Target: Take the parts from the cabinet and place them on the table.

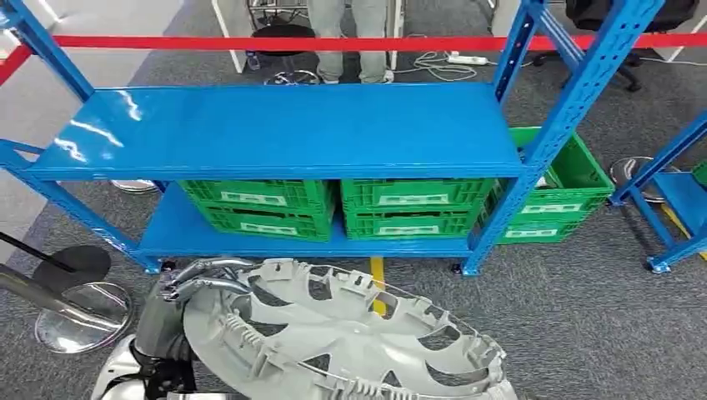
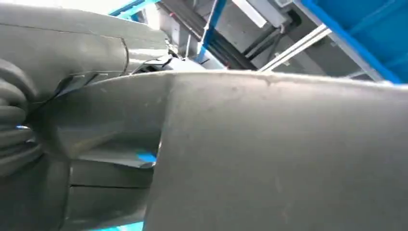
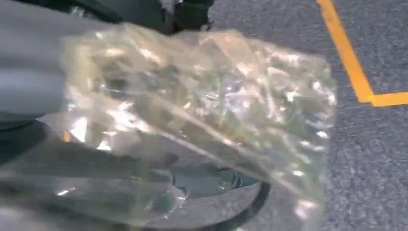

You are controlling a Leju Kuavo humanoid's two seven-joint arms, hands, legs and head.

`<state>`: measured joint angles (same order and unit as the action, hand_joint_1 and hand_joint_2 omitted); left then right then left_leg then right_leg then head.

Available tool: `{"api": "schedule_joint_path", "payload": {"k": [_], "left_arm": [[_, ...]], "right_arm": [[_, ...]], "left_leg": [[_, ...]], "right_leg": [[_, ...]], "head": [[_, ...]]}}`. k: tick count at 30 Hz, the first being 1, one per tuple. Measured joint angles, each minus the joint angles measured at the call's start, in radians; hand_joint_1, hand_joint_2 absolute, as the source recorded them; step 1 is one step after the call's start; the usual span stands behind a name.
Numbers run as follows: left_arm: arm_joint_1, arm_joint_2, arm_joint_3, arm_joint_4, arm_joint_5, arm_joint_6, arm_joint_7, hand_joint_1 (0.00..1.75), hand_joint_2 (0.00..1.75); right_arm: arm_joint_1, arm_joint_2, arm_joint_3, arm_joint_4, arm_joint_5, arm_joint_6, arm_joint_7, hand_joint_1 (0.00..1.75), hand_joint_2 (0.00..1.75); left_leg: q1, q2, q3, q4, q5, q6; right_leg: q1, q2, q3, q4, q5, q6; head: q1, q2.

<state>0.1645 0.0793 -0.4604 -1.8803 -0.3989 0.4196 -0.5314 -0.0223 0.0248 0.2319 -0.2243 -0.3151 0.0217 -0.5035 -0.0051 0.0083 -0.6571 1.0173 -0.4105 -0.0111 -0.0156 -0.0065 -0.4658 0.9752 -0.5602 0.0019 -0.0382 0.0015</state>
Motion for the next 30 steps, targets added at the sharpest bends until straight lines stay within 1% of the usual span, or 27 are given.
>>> {"api": "schedule_joint_path", "payload": {"k": [1, 2, 3, 4, 5, 6, 7, 8, 9, 10, 11, 14, 15, 16, 17, 18, 19, 20, 21, 22, 23, 24, 25, 26, 27, 29, 30], "left_arm": [[0.004, -0.002, 0.006, 0.0, 0.023, -0.011, -0.003, 1.75, 1.75], [0.005, -0.005, 0.012, 0.0, 0.042, -0.018, -0.005, 1.75, 1.75], [0.006, -0.009, 0.019, 0.0, 0.059, -0.024, -0.008, 1.75, 1.75], [0.006, -0.012, 0.023, 0.001, 0.072, -0.03, -0.01, 1.75, 1.75], [0.006, -0.015, 0.025, 0.002, 0.083, -0.034, -0.011, 1.75, 1.75], [0.007, -0.018, 0.027, 0.003, 0.095, -0.037, -0.013, 1.75, 1.75], [0.008, -0.022, 0.031, 0.004, 0.103, -0.041, -0.015, 1.75, 1.75], [0.009, -0.024, 0.035, 0.005, 0.111, -0.045, -0.017, 1.75, 1.75], [0.009, -0.026, 0.039, 0.005, 0.115, -0.047, -0.018, 1.75, 1.75], [0.008, -0.028, 0.041, 0.005, 0.119, -0.05, -0.019, 1.75, 1.75], [0.008, -0.032, 0.042, 0.005, 0.122, -0.051, -0.02, 1.75, 1.75], [0.009, -0.036, 0.047, 0.005, 0.127, -0.053, -0.02, 1.75, 1.75], [0.007, -0.04, 0.049, 0.005, 0.127, -0.056, -0.02, 1.75, 1.75], [0.007, -0.043, 0.051, 0.006, 0.126, -0.062, -0.018, 1.75, 1.75], [0.007, -0.047, 0.052, 0.006, 0.124, -0.068, -0.018, 1.75, 1.75], [0.007, -0.052, 0.053, 0.008, 0.122, -0.075, -0.017, 1.75, 1.75], [0.006, -0.056, 0.054, 0.008, 0.119, -0.082, -0.016, 1.75, 1.75], [0.006, -0.058, 0.055, 0.01, 0.117, -0.085, -0.016, 1.75, 1.75], [0.006, -0.059, 0.055, 0.011, 0.115, -0.088, -0.016, 1.75, 1.75], [0.006, -0.059, 0.055, 0.012, 0.115, -0.088, -0.016, 1.75, 1.75], [0.006, -0.061, 0.056, 0.013, 0.114, -0.088, -0.016, 1.75, 1.75], [0.006, -0.063, 0.057, 0.013, 0.114, -0.09, -0.017, 1.75, 1.75], [0.006, -0.066, 0.059, 0.013, 0.111, -0.095, -0.018, 1.75, 1.75], [0.005, -0.068, 0.061, 0.013, 0.108, -0.097, -0.019, 1.75, 1.75], [0.005, -0.068, 0.061, 0.013, 0.107, -0.099, -0.02, 1.75, 1.75], [0.004, -0.07, 0.064, 0.013, 0.107, -0.1, -0.02, 1.75, 1.75], [0.005, -0.07, 0.065, 0.013, 0.107, -0.1, -0.02, 1.75, 1.75]], "right_arm": [[0.001, -0.001, 0.0, 0.0, 0.0, 0.0, 0.0, 0.0, 0.0], [0.001, -0.001, -0.001, 0.0, 0.0, -0.002, -0.001, 0.0, 0.0], [0.0, -0.001, -0.002, 0.0, 0.001, -0.001, -0.001, 0.0, 0.0], [0.0, -0.001, -0.002, 0.0, 0.001, -0.001, -0.001, 0.0, 0.0], [0.001, -0.001, -0.004, 0.0, 0.001, 0.0, -0.001, 0.0, 0.0], [0.001, -0.001, -0.005, 0.0, 0.001, 0.0, -0.002, 0.0, 0.0], [0.001, -0.001, -0.006, 0.0, 0.001, 0.0, -0.002, 0.0, 0.0], [0.001, -0.001, -0.007, 0.0, 0.002, 0.0, -0.003, 0.0, 0.0], [0.001, -0.001, -0.008, 0.0, 0.002, 0.0, -0.004, 0.0, 0.0], [0.001, -0.001, -0.01, 0.0, 0.003, 0.0, -0.005, 0.0, 0.0], [0.001, -0.001, -0.011, 0.0, 0.004, 0.0, -0.005, 0.0, 0.0], [0.003, -0.001, -0.015, 0.0, 0.007, 0.002, -0.006, 0.0, 0.0], [0.004, -0.001, -0.015, 0.001, 0.008, 0.002, -0.006, 0.0, 0.0], [0.004, -0.001, -0.016, 0.002, 0.009, 0.003, -0.005, 0.0, 0.0], [0.004, -0.001, -0.016, 0.002, 0.01, 0.003, -0.005, 0.0, 0.0], [0.003, -0.001, -0.017, 0.002, 0.01, 0.003, -0.005, 0.0, 0.0], [0.003, -0.001, -0.018, 0.002, 0.011, 0.003, -0.005, 0.0, 0.0], [0.002, -0.001, -0.019, 0.002, 0.013, 0.004, -0.005, 0.0, 0.0], [0.001, -0.001, -0.022, 0.002, 0.012, 0.004, -0.005, 0.0, 0.0], [0.001, -0.001, -0.024, 0.002, 0.012, 0.004, -0.005, 0.0, 0.0], [0.0, -0.001, -0.025, 0.002, 0.012, 0.004, -0.005, 0.0, 0.0], [-0.002, -0.001, -0.026, 0.002, 0.012, 0.002, -0.005, 0.0, 0.0], [-0.006, -0.004, -0.029, 0.001, 0.012, 0.0, -0.006, 0.0, 0.0], [-0.01, -0.004, -0.032, 0.0, 0.012, -0.002, -0.007, 0.0, 0.0], [-0.013, -0.004, -0.033, 0.0, 0.012, -0.002, -0.008, 0.0, 0.0], [-0.013, -0.004, -0.034, 0.0, 0.012, -0.002, -0.011, 0.0, 0.0], [-0.011, 0.003, -0.034, 0.0, 0.012, -0.002, -0.011, 0.0, 0.0]], "left_leg": [[0.002, -0.001, -0.006, 0.036, -0.061, -0.008], [0.007, 0.0, -0.018, 0.104, -0.13, -0.014], [0.01, -0.001, -0.033, 0.18, -0.181, -0.019], [0.012, -0.001, -0.041, 0.249, -0.21, -0.023], [0.014, -0.001, -0.038, 0.286, -0.204, -0.026], [0.016, -0.001, -0.016, 0.282, -0.172, -0.027], [0.018, -0.001, 0.018, 0.242, -0.135, -0.025], [0.019, -0.001, 0.076, 0.161, -0.1, -0.022], [0.019, -0.003, 0.136, 0.075, -0.089, -0.019], [0.016, -0.008, 0.18, 0.0, -0.108, -0.015], [0.015, -0.011, 0.198, -0.04, -0.12, -0.006], [0.009, -0.01, 0.178, -0.045, -0.107, 0.01], [0.018, -0.001, 0.172, -0.056, -0.099, 0.021], [0.014, -0.002, 0.16, -0.055, -0.089, 0.031], [0.013, -0.001, 0.149, -0.055, -0.081, 0.038], [0.008, -0.001, 0.136, -0.055, -0.07, 0.041], [0.003, 0.001, 0.124, -0.054, -0.06, 0.044], [-0.002, 0.002, 0.112, -0.052, -0.051, 0.047], [-0.007, 0.003, 0.099, -0.051, -0.041, 0.048], [-0.011, 0.003, 0.086, -0.049, -0.032, 0.048], [-0.014, 0.002, 0.075, -0.046, -0.024, 0.049], [-0.016, 0.001, 0.065, -0.044, -0.016, 0.048], [-0.018, 0.001, 0.059, -0.041, -0.009, 0.046], [-0.023, 0.002, 0.053, -0.035, -0.001, 0.042], [-0.022, 0.004, 0.047, -0.034, 0.01, 0.039], [-0.02, 0.006, 0.036, -0.035, 0.032, 0.032], [-0.022, 0.003, 0.025, -0.033, 0.025, 0.028]], "right_leg": [[0.0, -0.001, -0.01, 0.0, 0.011, -0.01], [0.0, -0.002, -0.023, 0.001, 0.022, -0.014], [0.001, -0.003, -0.028, 0.003, 0.033, -0.014], [0.001, -0.003, -0.045, 0.007, 0.045, -0.013], [0.001, -0.004, -0.062, 0.011, 0.055, -0.012], [0.0, -0.005, -0.081, 0.015, 0.066, -0.01], [0.0, -0.005, -0.096, 0.019, 0.074, -0.008], [0.0, -0.004, -0.11, 0.022, 0.082, -0.004], [0.0, -0.003, -0.116, 0.025, 0.088, -0.001], [0.006, -0.002, -0.125, 0.027, 0.092, 0.006], [0.006, -0.002, -0.128, 0.028, 0.104, 0.011], [0.004, -0.002, -0.145, 0.02, 0.135, 0.035], [-0.001, 0.001, -0.16, 0.029, 0.112, 0.039], [0.0, 0.002, -0.176, 0.058, 0.065, 0.04], [0.0, 0.003, -0.192, 0.121, 0.006, 0.039], [0.0, 0.003, -0.214, 0.209, -0.052, 0.04], [0.001, 0.003, -0.231, 0.289, -0.087, 0.04], [0.002, 0.003, -0.234, 0.337, -0.089, 0.038], [0.004, 0.003, -0.217, 0.341, -0.061, 0.034], [0.007, 0.003, -0.181, 0.306, -0.019, 0.028], [0.011, 0.003, -0.131, 0.241, 0.018, 0.02], [0.017, 0.004, -0.07, 0.154, 0.036, 0.01], [0.024, 0.005, -0.001, 0.059, 0.018, -0.002], [0.024, 0.003, 0.049, -0.021, 0.0, -0.003], [0.026, 0.004, 0.048, -0.029, -0.005, 0.001], [0.027, 0.005, 0.028, -0.027, 0.009, -0.002], [0.012, -0.003, 0.013, -0.036, 0.025, -0.01]], "head": [[-0.004, 0.0], [-0.005, 0.0], [-0.004, 0.0], [-0.005, 0.0], [-0.005, 0.0], [-0.005, 0.0], [-0.005, 0.0], [-0.005, 0.0], [-0.006, 0.0], [-0.006, 0.0], [-0.004, 0.0], [-0.006, 0.0], [-0.003, 0.0], [-0.001, 0.0], [-0.002, 0.0], [-0.001, 0.0], [-0.003, 0.0], [-0.001, 0.0], [-0.002, 0.0], [-0.002, 0.0], [-0.002, 0.0], [-0.002, 0.0], [-0.003, 0.0], [-0.002, 0.0], [-0.002, 0.0], [-0.002, 0.0], [0.002, 0.0]]}}
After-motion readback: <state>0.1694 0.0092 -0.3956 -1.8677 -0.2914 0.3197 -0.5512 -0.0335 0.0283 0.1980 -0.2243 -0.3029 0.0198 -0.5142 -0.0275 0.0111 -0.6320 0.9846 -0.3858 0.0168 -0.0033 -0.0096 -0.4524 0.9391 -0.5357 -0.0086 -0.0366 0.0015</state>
